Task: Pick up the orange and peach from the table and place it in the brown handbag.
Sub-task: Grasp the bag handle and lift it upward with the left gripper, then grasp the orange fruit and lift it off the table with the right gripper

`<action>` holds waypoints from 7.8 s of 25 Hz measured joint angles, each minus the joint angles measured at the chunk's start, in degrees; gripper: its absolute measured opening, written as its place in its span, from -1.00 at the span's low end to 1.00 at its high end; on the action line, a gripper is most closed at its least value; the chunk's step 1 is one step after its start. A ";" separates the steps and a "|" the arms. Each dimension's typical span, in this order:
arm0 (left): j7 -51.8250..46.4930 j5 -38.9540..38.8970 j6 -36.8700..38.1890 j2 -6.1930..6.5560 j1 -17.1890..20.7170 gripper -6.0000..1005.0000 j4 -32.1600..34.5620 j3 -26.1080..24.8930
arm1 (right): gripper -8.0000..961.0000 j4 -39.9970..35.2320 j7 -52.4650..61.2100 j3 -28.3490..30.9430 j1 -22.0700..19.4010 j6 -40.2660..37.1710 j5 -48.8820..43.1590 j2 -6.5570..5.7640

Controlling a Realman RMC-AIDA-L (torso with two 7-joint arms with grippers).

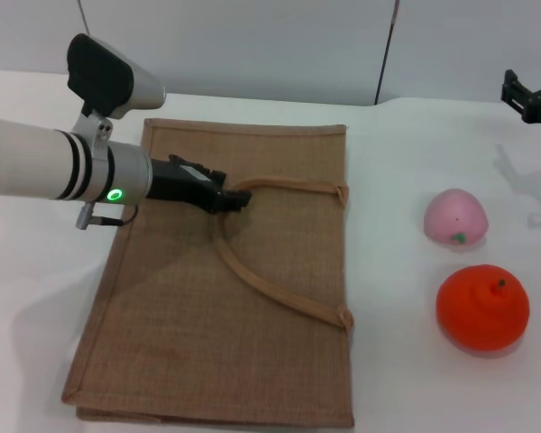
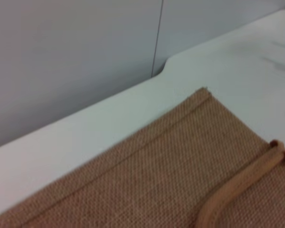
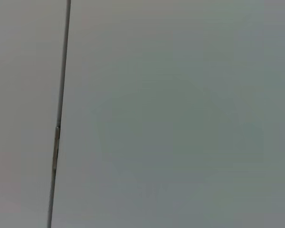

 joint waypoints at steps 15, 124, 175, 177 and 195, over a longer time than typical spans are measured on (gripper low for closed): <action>-2.84 2.75 0.65 -0.48 -0.15 0.12 -0.07 -0.23 | 0.79 0.08 0.00 0.00 0.10 0.56 0.04 -0.10; -24.22 17.15 -45.59 -1.46 11.14 -0.75 75.17 -23.52 | 0.79 -82.54 -25.33 -8.46 -11.65 125.28 -2.22 0.19; -24.82 18.70 -46.98 -1.30 10.98 -0.75 75.25 -24.28 | 0.81 -74.76 -24.43 -10.05 -8.37 122.92 1.39 0.26; -24.85 18.70 -47.03 -1.31 10.97 -0.75 75.25 -24.28 | 0.80 -73.76 -24.40 -10.48 -7.97 122.44 1.33 0.26; -24.43 18.70 -46.77 -1.48 10.95 -0.75 74.86 -24.28 | 0.17 -69.20 -23.46 -7.71 -4.85 122.24 0.83 0.26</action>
